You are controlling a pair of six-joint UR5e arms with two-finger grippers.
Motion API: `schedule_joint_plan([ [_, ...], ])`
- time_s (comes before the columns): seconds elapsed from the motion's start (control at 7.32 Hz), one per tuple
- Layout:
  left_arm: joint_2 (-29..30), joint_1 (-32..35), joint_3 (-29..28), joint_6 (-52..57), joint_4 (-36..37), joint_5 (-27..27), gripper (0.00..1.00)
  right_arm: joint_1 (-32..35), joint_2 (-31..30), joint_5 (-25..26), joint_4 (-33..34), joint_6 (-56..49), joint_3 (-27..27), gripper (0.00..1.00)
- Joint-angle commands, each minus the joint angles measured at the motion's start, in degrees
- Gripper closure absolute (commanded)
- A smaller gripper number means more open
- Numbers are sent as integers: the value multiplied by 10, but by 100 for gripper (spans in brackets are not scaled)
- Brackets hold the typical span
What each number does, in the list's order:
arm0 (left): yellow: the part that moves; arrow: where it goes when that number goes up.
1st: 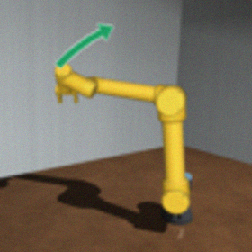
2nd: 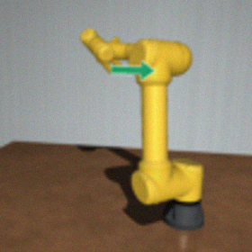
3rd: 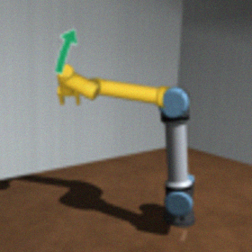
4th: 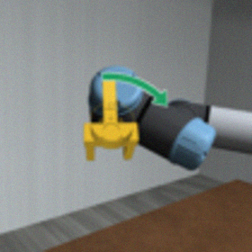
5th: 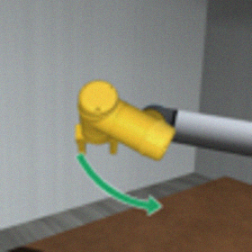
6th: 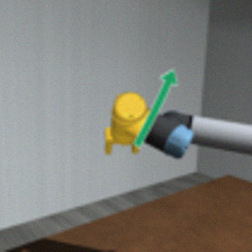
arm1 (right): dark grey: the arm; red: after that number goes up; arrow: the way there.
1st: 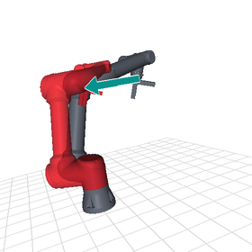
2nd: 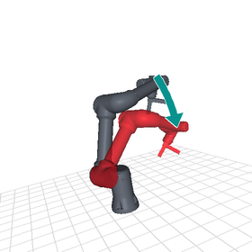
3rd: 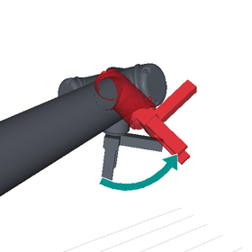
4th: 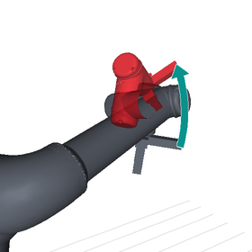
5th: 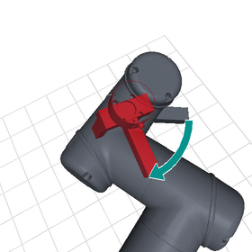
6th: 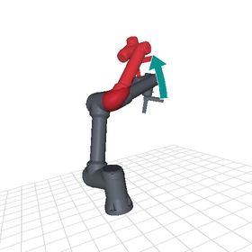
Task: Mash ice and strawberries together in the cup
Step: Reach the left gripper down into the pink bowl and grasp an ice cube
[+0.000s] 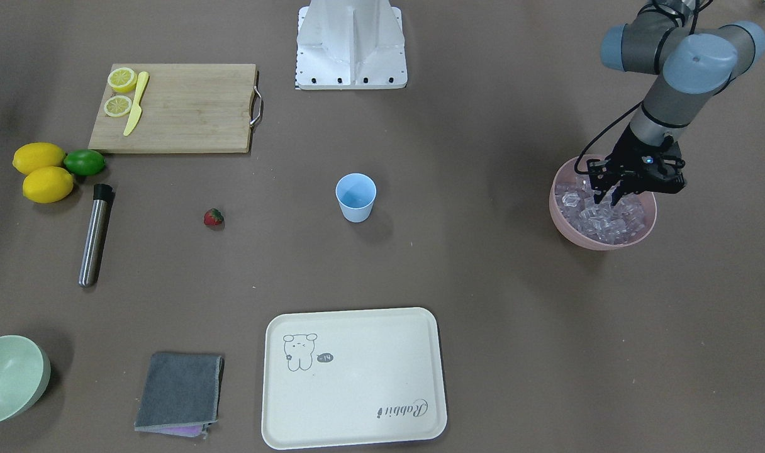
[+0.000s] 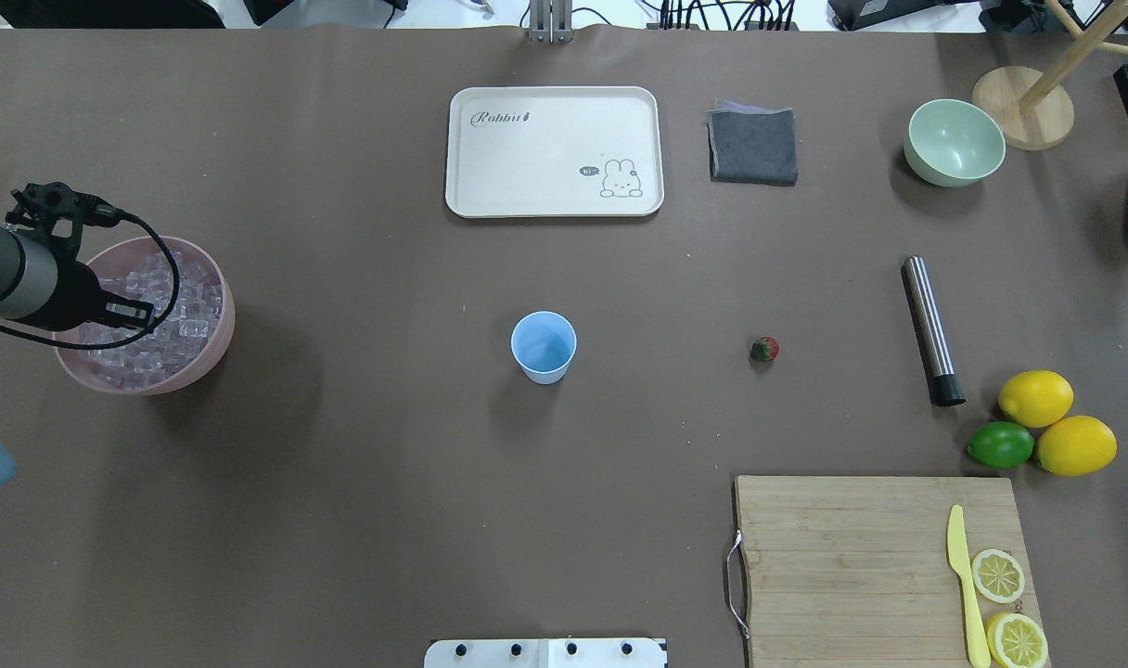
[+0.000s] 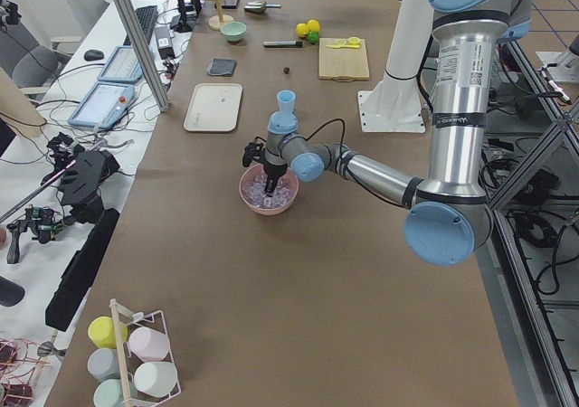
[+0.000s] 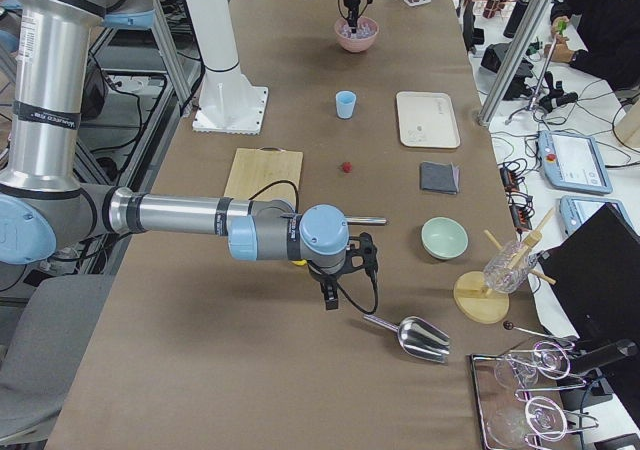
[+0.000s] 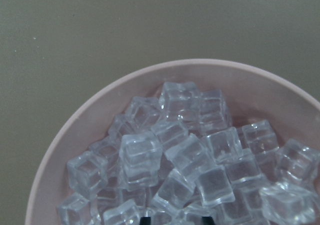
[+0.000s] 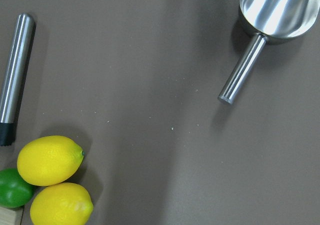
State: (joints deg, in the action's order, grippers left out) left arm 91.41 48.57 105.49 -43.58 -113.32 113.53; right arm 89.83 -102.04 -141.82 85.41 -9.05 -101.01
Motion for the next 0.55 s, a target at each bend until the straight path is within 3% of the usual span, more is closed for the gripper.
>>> schedule_joint_plan([
  [0.0,0,7,18,4,6,17,100,1,-1,-26,-1,0,-1,0],
  [0.14,2,24,28,5,7,40,100,1,-1,-26,-1,0,-1,0],
  [0.41,48,47,82,-6,103,61,100,0,-1,-26,-1,0,-1,0],
])
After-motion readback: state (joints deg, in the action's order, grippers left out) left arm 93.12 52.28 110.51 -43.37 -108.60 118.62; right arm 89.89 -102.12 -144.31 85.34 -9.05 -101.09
